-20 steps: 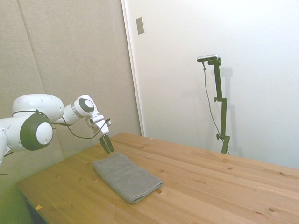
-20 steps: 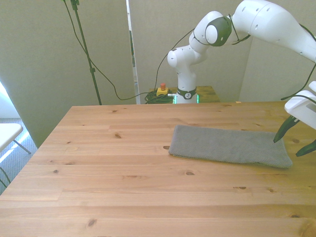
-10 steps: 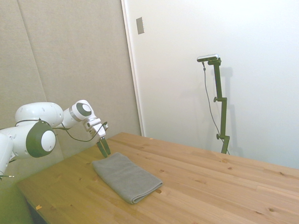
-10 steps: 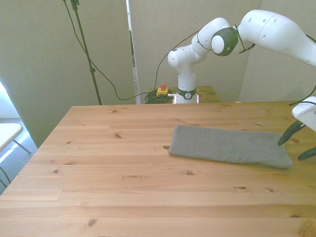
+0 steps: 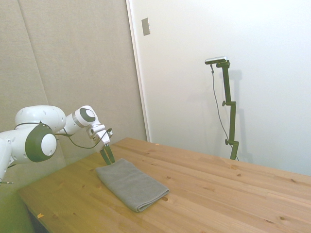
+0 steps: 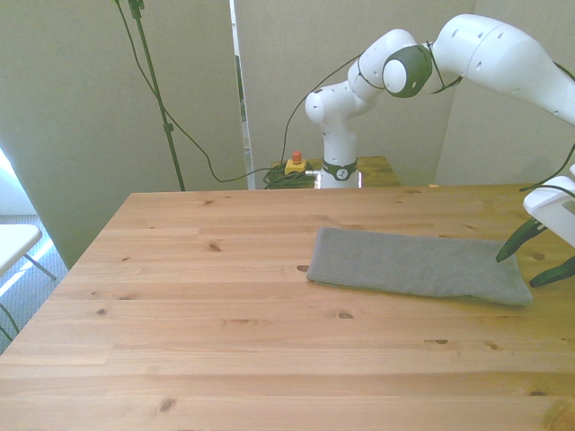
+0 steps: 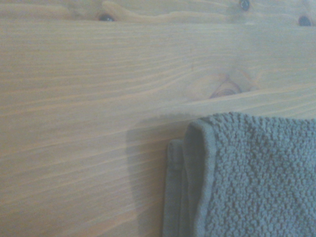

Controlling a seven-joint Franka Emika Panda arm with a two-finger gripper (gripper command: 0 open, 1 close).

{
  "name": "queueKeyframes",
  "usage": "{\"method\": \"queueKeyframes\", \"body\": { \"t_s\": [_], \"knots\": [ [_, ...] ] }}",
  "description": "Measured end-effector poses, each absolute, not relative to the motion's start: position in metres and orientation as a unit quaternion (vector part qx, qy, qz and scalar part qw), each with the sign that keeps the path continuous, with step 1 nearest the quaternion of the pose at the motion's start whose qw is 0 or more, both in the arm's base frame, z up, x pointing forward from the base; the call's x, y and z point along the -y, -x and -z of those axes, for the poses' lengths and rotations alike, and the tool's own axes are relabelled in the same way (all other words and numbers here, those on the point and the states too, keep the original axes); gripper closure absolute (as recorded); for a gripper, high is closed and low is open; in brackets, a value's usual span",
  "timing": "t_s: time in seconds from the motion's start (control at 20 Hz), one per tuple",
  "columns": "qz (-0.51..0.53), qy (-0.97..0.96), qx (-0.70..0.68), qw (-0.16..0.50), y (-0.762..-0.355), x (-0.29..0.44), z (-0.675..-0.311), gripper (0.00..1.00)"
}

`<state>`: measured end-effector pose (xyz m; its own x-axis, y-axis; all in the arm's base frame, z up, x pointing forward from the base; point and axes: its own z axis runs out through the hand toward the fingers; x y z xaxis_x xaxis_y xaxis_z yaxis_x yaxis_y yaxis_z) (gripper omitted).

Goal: Fold the towel

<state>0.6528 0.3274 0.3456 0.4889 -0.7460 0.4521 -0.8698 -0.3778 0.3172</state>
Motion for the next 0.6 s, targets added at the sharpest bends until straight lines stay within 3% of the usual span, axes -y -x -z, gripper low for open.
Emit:
{"method": "queueKeyframes", "body": {
  "t_s": [0.6],
  "knots": [
    [-0.109,-0.832,0.477,0.262,-0.632,-0.293,-0.344,0.0]
  ]
}}
